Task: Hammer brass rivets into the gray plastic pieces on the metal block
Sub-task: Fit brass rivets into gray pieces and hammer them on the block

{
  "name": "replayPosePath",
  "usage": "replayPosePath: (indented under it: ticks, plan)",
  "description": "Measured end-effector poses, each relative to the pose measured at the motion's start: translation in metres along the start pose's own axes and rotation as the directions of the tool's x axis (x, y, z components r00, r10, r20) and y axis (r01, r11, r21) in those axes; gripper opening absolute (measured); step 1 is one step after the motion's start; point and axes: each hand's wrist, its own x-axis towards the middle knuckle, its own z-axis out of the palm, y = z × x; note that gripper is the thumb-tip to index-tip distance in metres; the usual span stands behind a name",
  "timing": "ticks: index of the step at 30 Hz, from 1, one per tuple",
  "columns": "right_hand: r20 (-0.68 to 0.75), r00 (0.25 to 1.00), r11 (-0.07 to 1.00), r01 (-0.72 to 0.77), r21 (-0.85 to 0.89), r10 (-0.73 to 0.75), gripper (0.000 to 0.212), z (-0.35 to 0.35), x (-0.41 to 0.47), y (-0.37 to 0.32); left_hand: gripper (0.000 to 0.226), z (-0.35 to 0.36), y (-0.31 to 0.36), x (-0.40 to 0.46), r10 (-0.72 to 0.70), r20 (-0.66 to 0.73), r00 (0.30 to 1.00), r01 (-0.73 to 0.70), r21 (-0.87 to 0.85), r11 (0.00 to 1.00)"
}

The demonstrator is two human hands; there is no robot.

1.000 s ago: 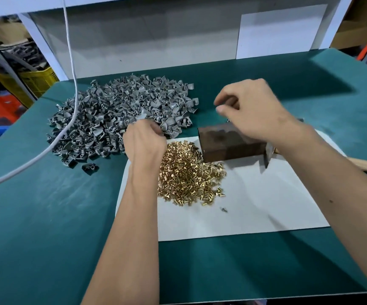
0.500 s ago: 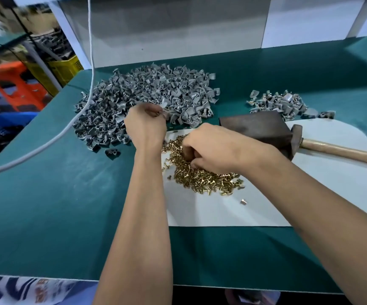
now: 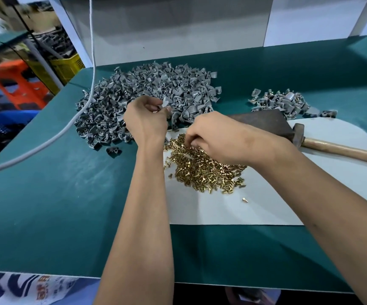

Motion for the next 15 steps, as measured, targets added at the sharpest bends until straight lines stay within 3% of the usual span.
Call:
replayPosePath:
  ticks: [5,9,11,15]
  plan:
    - [-0.06,0.998,0.989,-0.012,0.148,0.022,0.018,-0.004,-0.005,0.003,0.02,0.002,0.002,-0.002,-0.026,0.002,1.0,0.026,-0.108,0.994]
    - [-0.211,0.977,0.973,0.045,0.228,0.004,0.018,-0.012,-0.016,0.008,0.015,0.009,0.008,-0.01,-0.015,0.061,0.998,0.03,-0.245,0.969]
    - [-0.302,0.953,0.968,0.057,0.243,0.019,0.017,-0.016,-0.024,0.012,0.016,0.014,0.013,-0.017,0.041,0.085,0.996,-0.015,-0.282,0.959]
    - [-0.43,0.891,0.9,0.062,0.431,0.145,0.012,-0.022,-0.042,0.032,0.021,0.028,0.026,-0.035,0.185,0.143,0.972,-0.131,-0.323,0.937]
